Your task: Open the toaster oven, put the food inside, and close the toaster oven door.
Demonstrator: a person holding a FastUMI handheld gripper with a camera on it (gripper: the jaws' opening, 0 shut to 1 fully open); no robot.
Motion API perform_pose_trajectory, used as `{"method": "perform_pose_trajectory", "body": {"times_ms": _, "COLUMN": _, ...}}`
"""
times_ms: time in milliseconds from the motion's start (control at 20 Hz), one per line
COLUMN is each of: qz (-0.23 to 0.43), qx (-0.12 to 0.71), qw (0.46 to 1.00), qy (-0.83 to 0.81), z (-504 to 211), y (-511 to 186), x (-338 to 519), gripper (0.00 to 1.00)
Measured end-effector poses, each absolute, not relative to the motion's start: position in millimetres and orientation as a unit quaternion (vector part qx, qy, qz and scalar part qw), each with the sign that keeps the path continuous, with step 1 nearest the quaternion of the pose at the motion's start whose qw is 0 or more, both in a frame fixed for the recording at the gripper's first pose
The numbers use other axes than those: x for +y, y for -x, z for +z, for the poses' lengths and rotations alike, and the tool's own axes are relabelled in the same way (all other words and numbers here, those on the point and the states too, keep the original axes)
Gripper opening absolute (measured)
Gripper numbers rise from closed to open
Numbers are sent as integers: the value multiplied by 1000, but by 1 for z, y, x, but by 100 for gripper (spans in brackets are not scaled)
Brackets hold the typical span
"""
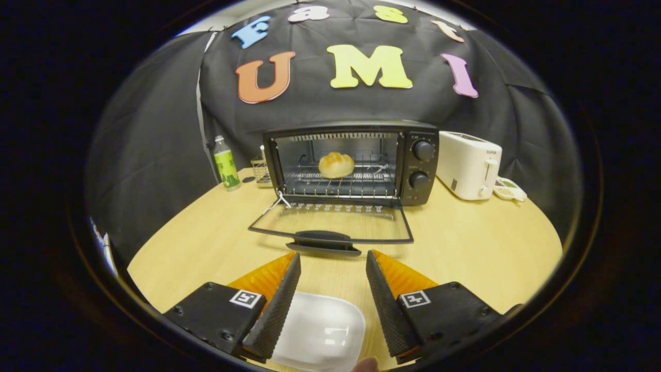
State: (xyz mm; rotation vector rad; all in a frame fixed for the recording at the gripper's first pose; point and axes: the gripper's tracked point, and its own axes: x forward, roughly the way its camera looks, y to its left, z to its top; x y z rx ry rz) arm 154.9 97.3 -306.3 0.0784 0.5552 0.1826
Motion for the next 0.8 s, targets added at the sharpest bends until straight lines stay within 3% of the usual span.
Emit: {"method": "perform_pose_trajectory", "body": {"times_ms": 800, "qz": 80, "qx": 383, "qw": 919, "qy": -45, "z": -357, "y": -190, "x": 119, "gripper": 83}}
